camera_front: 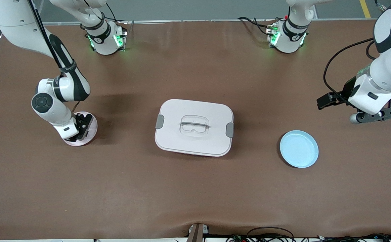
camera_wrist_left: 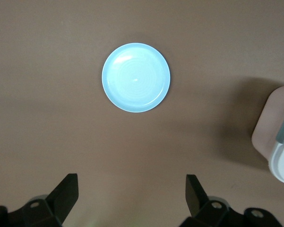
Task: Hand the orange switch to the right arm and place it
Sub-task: 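Lower the switch onto the white plate and open the right gripper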
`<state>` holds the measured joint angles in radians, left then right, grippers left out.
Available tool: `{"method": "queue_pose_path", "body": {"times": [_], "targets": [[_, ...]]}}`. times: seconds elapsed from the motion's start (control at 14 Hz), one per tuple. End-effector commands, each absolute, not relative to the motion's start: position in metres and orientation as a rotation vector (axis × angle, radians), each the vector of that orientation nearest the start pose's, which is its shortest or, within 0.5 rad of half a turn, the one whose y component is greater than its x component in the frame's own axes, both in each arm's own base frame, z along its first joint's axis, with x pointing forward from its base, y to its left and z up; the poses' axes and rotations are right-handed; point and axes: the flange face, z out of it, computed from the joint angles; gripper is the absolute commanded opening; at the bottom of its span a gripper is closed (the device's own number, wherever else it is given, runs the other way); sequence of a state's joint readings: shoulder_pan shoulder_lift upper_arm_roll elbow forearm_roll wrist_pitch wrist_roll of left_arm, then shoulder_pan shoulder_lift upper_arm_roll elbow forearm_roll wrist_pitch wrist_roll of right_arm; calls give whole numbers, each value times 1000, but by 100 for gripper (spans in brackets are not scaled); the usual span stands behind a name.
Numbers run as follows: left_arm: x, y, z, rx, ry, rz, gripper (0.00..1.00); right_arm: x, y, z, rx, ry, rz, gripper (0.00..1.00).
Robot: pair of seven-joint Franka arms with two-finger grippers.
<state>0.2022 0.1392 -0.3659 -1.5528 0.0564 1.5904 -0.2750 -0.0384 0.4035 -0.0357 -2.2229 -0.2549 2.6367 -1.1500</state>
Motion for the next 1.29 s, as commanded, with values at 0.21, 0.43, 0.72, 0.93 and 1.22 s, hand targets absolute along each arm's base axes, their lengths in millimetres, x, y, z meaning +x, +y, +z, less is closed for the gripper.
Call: {"method": "queue_pose_path", "body": {"times": [0.21,0.43,0.72,0.93,1.22], "targets": [[574,-31,577,-3109,-84,107,100,559,-49,233,-2688,-1573,199,100],[556,-24,583,-3134,-111,51,100,562,-50,276,-2803,-1268,193,100],[534,-21,577,-3135,-104,-51,100,563,-44,335,-2918,-900,313,100],[535,-21,580,-3136,-104,-64,100,550,-13,373,-3018,-597,358,100],[538,-21,585,-3139,-103,-81,100,534,19,403,-3097,-246,422,100]]}}
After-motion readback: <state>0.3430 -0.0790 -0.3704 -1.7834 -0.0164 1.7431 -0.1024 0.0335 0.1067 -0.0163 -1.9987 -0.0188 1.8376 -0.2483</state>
